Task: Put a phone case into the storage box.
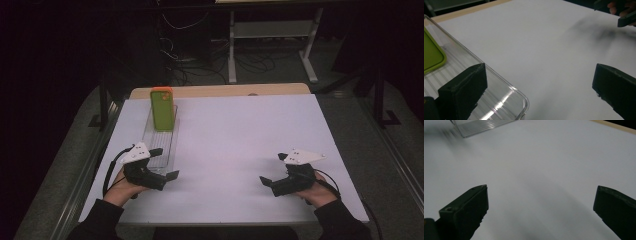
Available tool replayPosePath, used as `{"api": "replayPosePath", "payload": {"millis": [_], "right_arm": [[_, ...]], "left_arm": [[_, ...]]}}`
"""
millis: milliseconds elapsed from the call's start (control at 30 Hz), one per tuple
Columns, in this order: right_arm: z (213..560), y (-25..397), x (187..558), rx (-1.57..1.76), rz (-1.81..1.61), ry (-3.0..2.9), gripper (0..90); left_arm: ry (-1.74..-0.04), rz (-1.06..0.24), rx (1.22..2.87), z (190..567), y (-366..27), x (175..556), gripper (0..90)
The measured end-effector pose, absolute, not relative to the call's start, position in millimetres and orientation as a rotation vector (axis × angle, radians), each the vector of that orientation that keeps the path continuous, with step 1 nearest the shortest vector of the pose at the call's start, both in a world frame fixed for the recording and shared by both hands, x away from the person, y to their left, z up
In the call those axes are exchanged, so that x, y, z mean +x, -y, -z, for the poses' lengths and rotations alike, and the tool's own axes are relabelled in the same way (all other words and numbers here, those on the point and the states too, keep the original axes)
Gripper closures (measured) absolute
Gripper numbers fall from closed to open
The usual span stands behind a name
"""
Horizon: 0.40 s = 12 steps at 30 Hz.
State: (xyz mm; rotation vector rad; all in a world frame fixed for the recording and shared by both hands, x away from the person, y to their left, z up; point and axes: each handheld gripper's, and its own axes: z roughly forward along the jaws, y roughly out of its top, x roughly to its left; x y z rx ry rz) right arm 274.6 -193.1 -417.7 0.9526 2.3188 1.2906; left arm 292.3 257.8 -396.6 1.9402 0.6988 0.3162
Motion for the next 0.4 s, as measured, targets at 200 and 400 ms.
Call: {"api": "replayPosePath", "payload": {"millis": [200,400], "right_arm": [[416.0,192.6,273.5,0.959,-1.304,-2.32,0.0],[415.1,192.7,273.7,0.943,-1.308,-2.309,0.0]], "left_arm": [[-0.7,-0.308,1.949,397.6,-258.2,292.7,0.0],[-0.699,-0.316,1.953,397.2,-259.8,293.3,0.0]]}}
